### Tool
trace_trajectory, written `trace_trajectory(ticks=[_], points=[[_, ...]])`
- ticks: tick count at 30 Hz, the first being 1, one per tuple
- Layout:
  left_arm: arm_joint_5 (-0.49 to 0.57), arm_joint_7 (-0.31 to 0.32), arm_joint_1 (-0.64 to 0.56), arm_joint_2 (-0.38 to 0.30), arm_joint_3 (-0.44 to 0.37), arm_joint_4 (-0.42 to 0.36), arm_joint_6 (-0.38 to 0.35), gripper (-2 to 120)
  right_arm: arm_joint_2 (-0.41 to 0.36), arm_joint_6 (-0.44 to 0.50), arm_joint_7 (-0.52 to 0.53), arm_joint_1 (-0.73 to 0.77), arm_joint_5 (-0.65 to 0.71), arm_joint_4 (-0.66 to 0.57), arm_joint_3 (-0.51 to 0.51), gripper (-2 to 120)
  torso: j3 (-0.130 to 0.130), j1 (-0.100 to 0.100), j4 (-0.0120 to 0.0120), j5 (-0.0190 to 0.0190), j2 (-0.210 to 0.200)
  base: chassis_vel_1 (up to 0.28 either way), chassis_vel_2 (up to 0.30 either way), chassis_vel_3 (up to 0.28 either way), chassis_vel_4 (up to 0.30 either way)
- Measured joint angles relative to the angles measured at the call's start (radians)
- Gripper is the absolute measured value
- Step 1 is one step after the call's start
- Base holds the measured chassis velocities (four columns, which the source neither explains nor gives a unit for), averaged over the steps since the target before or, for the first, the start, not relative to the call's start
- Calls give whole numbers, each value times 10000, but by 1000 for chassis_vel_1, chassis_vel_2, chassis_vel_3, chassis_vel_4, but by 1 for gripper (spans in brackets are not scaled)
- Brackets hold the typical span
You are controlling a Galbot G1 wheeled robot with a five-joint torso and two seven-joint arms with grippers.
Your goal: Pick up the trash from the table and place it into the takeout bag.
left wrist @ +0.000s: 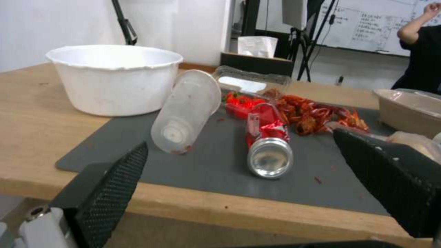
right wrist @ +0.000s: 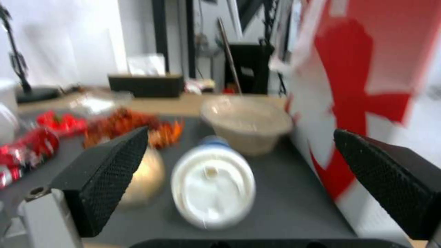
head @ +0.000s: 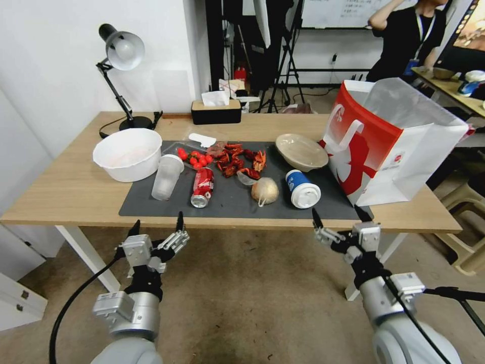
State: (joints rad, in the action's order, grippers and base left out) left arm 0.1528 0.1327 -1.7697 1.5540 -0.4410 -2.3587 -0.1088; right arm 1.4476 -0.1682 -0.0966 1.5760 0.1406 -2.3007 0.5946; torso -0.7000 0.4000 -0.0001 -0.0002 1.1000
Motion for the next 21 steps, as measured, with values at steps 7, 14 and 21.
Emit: trace_trajectory(ticks=[7, 14, 21], points=[[54, 1, -31, -10, -241, -35, 90, 100, -614, 416, -16, -1866, 646, 1753, -503, 100, 0, -1, 3, 5, -1, 0, 0, 0, 0], [69, 0, -65, 15, -336, 19, 153, 100, -1215, 153, 427, -3428, 778, 3008, -1038, 100, -1, 0, 1, 1, -1, 0, 0, 0, 0], [136, 5, -18, 28, -403, 190, 237, 100, -1447, -1873, 1077, -4293, 1018, 3324, -1816, 100, 0, 0, 2, 1, -1, 0, 0, 0, 0]])
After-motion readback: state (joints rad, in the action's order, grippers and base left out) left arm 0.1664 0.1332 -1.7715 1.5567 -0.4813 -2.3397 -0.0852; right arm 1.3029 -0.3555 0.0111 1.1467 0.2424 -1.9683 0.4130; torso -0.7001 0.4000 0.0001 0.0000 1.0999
